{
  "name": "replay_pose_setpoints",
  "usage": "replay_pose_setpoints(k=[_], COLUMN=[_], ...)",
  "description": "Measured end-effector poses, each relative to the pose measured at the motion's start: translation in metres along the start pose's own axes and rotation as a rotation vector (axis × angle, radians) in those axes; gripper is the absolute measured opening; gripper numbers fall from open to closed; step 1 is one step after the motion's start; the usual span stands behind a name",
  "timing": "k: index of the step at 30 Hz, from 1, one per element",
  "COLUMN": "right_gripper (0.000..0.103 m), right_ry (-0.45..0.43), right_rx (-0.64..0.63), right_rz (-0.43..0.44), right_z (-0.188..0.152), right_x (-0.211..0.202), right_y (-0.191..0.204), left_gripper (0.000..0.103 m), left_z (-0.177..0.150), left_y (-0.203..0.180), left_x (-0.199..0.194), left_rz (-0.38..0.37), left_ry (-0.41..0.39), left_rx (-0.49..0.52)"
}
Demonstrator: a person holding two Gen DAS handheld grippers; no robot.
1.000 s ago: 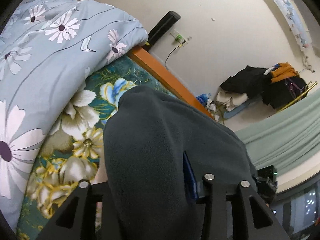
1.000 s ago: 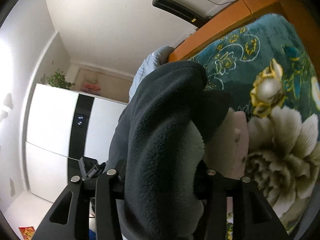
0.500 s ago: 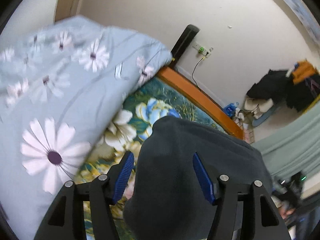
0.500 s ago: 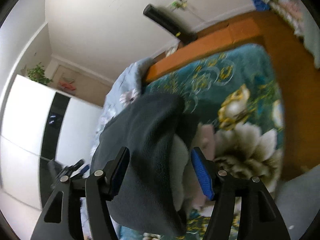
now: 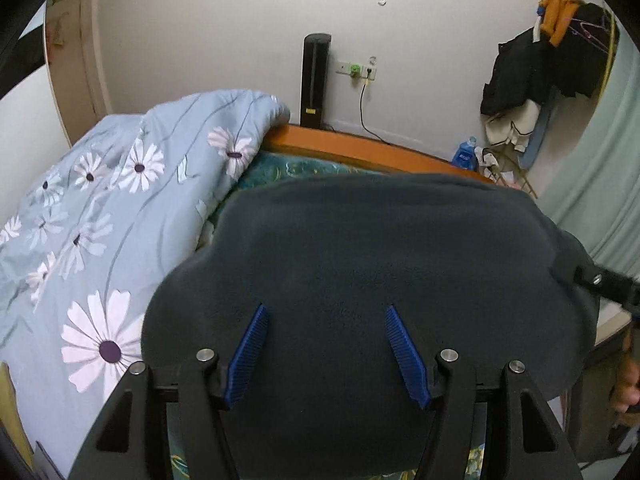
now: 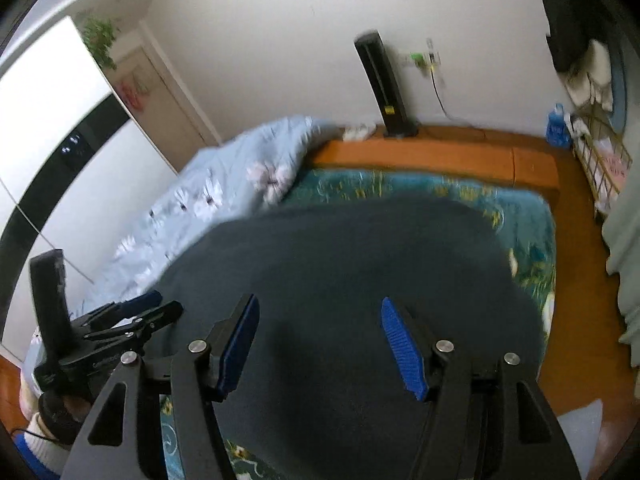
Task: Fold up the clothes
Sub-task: 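Lower the folded jacket onto the pink and cream clothes stack with both grippers, then open both grippers and withdraw them from the stacked jacket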
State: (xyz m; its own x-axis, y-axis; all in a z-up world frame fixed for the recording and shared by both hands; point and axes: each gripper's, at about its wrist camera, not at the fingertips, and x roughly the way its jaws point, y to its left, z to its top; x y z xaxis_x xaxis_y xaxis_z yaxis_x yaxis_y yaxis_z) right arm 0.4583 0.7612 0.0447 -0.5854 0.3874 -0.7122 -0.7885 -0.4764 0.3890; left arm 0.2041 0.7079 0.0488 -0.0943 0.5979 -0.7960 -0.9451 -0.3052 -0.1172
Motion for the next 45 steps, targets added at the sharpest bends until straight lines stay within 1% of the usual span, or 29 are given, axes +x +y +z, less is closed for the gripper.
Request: replay_pose_setpoints(k=[2, 5, 8, 10, 12, 15, 17, 19, 22, 24, 26, 27, 28, 29, 30, 32, 34, 36, 40, 45], right_gripper=[0.065, 0.065, 0.065, 0.065, 0.065, 0.065, 0.066, 0.070, 0.070, 0.071, 0.076, 0.083, 0.085, 0.086, 0.086, 0.087, 0.098, 0.100, 0.103, 0.103], right_ry=[0.018, 0.025, -0.017, -0.041, -0.065, -0.063, -0.052, -0.035, -0.011, 0.012, 0.031, 0.036, 0.038, 0.040, 0.042, 0.046, 0.047, 0.043, 0.034, 0.012], right_rx=[0.002, -0.022, -0.042, -0.072, -0.099, -0.125, -0.127, -0.117, -0.114, -0.128, -0.143, -0.146, -0.147, -0.147, -0.145, -0.139, -0.132, -0.131, -0.135, -0.107], right_rz=[-0.010, -0.029, 0.005, 0.024, 0.029, 0.055, 0.057, 0.060, 0.073, 0.082, 0.087, 0.089, 0.088, 0.087, 0.089, 0.094, 0.098, 0.096, 0.107, 0.112], right_z=[-0.003, -0.001, -0.004, -0.012, -0.029, -0.061, -0.084, -0.105, -0.129, -0.142, -0.152, -0.156, -0.159, -0.162, -0.164, -0.166, -0.166, -0.165, -0.163, -0.161], right_x=[0.007, 0.003, -0.023, -0.039, -0.053, -0.063, -0.066, -0.067, -0.062, -0.058, -0.052, -0.051, -0.049, -0.047, -0.045, -0.041, -0.039, -0.031, -0.026, -0.022], right_y=[-0.002, 0.002, 0.013, 0.020, 0.026, 0.029, 0.024, 0.017, 0.006, 0.000, -0.007, -0.011, -0.015, -0.020, -0.024, -0.031, -0.036, -0.036, -0.038, -0.043], left_gripper=[0.066, 0.066, 0.066, 0.066, 0.066, 0.068, 0.073, 0.079, 0.087, 0.088, 0.090, 0.094, 0.097, 0.101, 0.103, 0.103, 0.103, 0.103, 0.103, 0.103], left_z=[0.001, 0.002, -0.006, -0.017, -0.040, -0.073, -0.095, -0.117, -0.150, -0.171, -0.188, -0.193, -0.197, -0.201, -0.205, -0.211, -0.213, -0.214, -0.214, -0.206], left_y=[0.001, 0.000, -0.008, -0.012, -0.019, -0.031, -0.039, -0.048, -0.057, -0.062, -0.065, -0.067, -0.068, -0.069, -0.070, -0.071, -0.073, -0.073, -0.070, -0.073], left_x=[0.002, -0.009, -0.032, -0.043, -0.053, -0.060, -0.064, -0.068, -0.068, -0.064, -0.057, -0.053, -0.049, -0.045, -0.041, -0.033, -0.024, -0.019, -0.015, -0.020], left_rz=[-0.008, -0.009, -0.018, -0.012, -0.034, -0.039, -0.012, 0.017, 0.059, 0.078, 0.088, 0.092, 0.095, 0.093, 0.086, 0.079, 0.088, 0.105, 0.115, 0.128], left_ry=[0.016, 0.007, -0.034, -0.061, -0.078, -0.088, -0.103, -0.119, -0.133, -0.134, -0.127, -0.118, -0.109, -0.101, -0.092, -0.074, -0.055, -0.045, -0.038, -0.058], left_rx=[-0.025, -0.063, -0.078, -0.093, -0.116, -0.140, -0.145, -0.153, -0.182, -0.199, -0.214, -0.222, -0.233, -0.246, -0.260, -0.286, -0.300, -0.308, -0.324, -0.291])
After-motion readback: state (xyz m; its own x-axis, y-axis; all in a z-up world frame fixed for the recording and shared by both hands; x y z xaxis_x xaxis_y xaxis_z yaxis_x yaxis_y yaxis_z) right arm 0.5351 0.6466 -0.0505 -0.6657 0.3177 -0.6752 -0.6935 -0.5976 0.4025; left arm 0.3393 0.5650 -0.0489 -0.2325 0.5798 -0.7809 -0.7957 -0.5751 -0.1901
